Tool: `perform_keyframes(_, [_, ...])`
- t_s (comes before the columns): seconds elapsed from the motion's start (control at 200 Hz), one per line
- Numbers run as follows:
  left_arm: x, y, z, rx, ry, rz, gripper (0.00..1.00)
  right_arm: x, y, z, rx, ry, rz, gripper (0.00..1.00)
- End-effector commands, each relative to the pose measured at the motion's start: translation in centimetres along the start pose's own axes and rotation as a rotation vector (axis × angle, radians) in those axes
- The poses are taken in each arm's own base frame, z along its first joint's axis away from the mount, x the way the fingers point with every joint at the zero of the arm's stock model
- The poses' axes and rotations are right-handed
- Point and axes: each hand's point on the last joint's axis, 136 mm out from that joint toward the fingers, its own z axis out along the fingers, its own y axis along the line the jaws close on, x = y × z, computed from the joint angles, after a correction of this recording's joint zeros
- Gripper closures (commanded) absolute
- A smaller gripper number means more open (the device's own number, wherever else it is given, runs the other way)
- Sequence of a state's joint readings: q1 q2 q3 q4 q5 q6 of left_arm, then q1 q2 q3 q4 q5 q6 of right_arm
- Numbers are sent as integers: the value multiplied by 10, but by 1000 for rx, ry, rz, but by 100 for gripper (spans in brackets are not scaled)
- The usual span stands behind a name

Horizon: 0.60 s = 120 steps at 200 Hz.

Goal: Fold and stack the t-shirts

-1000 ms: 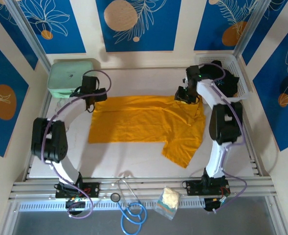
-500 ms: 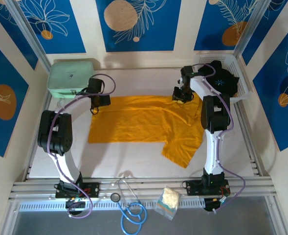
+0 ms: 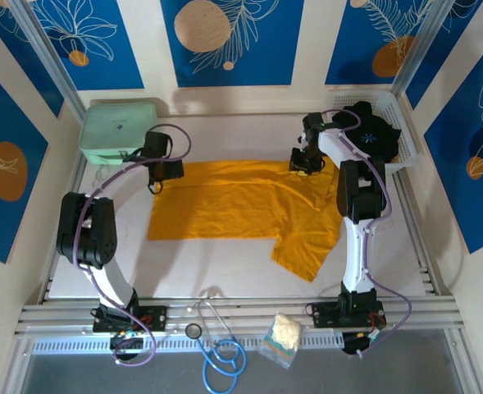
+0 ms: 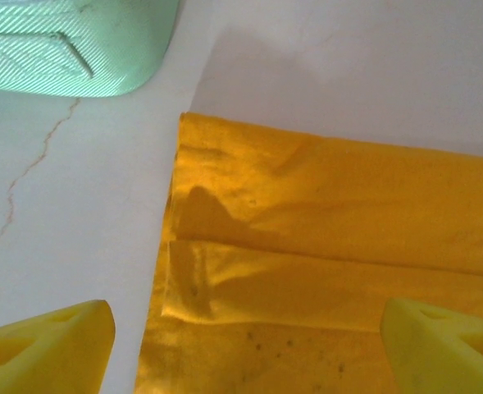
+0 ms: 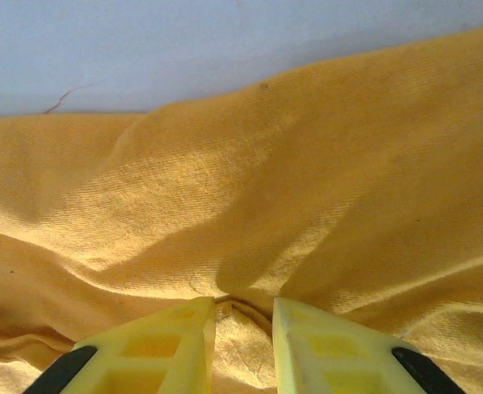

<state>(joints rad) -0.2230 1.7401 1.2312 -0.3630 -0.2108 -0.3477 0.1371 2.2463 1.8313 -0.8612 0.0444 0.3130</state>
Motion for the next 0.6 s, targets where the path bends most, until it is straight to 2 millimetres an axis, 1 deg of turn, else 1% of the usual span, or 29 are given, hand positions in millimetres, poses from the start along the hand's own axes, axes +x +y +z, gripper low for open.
perform_keyframes(0.0, [15,11,-27,-36,40,-30,13,12,7,3,-27,41,-18,77])
perform_keyframes(0.06, [28,19,-36,-62,75,-43,12,13,9,3,-32,44,-19,82])
perform_keyframes(0.125, [45,29,-46,-89,109,-51,12,13,10,4,-37,47,-23,84])
perform_keyframes(0.22, [70,44,-58,-127,145,-60,11,14,10,4,-39,49,-22,84])
perform_keyframes(0.31, [88,54,-68,-149,160,-65,11,14,11,5,-40,50,-25,83])
perform_keyframes(0.44, [103,63,-78,-162,168,-79,10,15,11,7,-40,56,-27,81])
perform_keyframes(0.595, [111,66,-83,-166,176,-92,10,16,10,9,-34,58,-26,81])
